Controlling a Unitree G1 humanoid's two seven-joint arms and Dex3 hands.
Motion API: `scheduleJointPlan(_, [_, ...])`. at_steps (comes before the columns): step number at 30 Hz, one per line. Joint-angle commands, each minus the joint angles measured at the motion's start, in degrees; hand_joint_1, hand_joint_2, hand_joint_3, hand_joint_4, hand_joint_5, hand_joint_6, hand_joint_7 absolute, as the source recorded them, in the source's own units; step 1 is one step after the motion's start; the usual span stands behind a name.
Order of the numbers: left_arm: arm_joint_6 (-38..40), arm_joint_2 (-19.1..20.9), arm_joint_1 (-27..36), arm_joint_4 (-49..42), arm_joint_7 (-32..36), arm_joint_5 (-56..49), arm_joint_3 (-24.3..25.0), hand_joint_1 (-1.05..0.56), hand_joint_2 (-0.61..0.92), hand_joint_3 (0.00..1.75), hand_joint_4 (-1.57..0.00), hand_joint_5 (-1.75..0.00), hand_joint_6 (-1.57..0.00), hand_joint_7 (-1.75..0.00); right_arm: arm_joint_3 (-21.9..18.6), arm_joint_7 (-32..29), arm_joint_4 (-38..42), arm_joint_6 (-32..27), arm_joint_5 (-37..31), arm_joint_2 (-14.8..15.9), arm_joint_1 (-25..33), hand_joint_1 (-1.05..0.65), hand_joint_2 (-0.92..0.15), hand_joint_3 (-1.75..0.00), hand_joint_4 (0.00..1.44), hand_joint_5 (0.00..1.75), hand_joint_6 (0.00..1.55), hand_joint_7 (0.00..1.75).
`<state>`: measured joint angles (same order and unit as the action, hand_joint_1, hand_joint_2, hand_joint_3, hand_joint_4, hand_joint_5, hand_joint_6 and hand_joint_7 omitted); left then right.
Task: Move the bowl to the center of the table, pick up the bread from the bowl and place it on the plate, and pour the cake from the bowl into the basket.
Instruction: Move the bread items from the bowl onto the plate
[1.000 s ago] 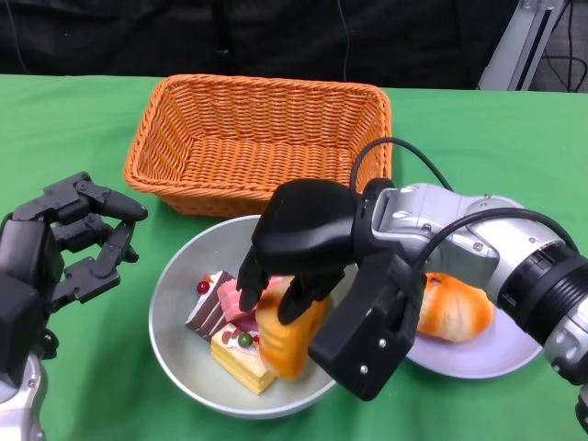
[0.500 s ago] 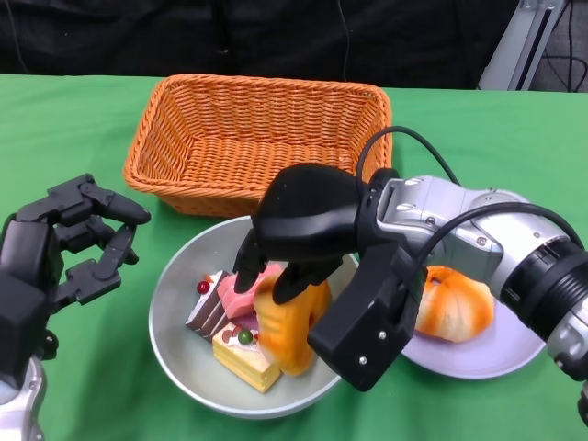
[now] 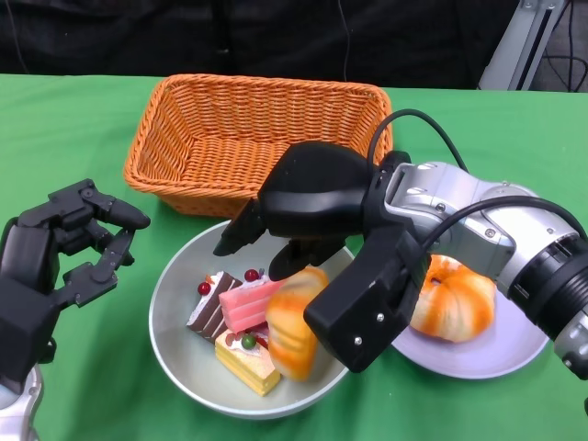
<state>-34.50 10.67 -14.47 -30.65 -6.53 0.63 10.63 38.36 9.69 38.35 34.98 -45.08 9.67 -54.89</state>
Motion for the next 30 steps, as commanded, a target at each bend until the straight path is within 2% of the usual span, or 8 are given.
scheduleJointPlan(1, [0.71, 0.79, -0.09, 0.02, -1.03, 2.28, 0.44, -0.21, 0.76, 0.6, -0.82, -1.49, -0.83, -1.07, -1.84, 1.14, -1.24, -0.3, 2.04, 1.61, 1.1, -0.51, -0.92, -0.19, 0.85, 0.24, 0.7, 0.01])
scheduleJointPlan(4, [1.47, 0.69, 0.22, 0.67, -1.79, 3.45, 0.32, -0.16, 0.76, 0.63, -0.84, -1.45, -0.83, -1.06, -2.37, 3.08, -2.95, -0.81, 2.56, 2.75, 1.5, -0.54, -0.92, -0.19, 0.86, 0.18, 0.7, 0.0])
scheduleJointPlan(10, [1.84, 0.8, 0.41, 0.96, -1.85, 3.72, 0.19, -0.1, 0.78, 0.65, -0.83, -1.45, -0.84, -1.04, -1.75, 18.28, -11.52, -3.76, 3.41, 7.02, 0.61, -0.74, -0.92, -0.1, 0.7, 0.04, 0.58, 0.0])
scheduleJointPlan(17, [2.44, 0.83, 0.45, 1.23, -1.66, 3.65, 0.24, -0.08, 0.77, 0.68, -0.81, -1.47, -0.85, -1.04, -2.18, 27.57, -17.0, -4.17, 4.87, 9.21, 0.47, -0.86, -0.92, -0.05, 0.61, 0.0, 0.49, 0.0])
scheduleJointPlan(22, [2.29, 0.97, 0.45, 1.22, -1.92, 3.77, 0.28, -0.08, 0.77, 0.69, -0.8, -1.48, -0.84, -1.05, -1.74, 28.45, -18.18, -3.55, 4.06, 9.44, 0.89, -0.88, -0.92, -0.03, 0.55, 0.0, 0.46, 0.0])
scheduleJointPlan(30, [2.84, 0.86, 1.07, 2.43, -1.94, 3.99, 0.3, -0.08, 0.76, 0.71, -0.8, -1.49, -0.83, -1.07, -0.85, 19.35, -16.45, -2.23, 0.21, 7.37, 3.6, -0.86, -0.92, -0.02, 0.61, 0.03, 0.46, 0.0])
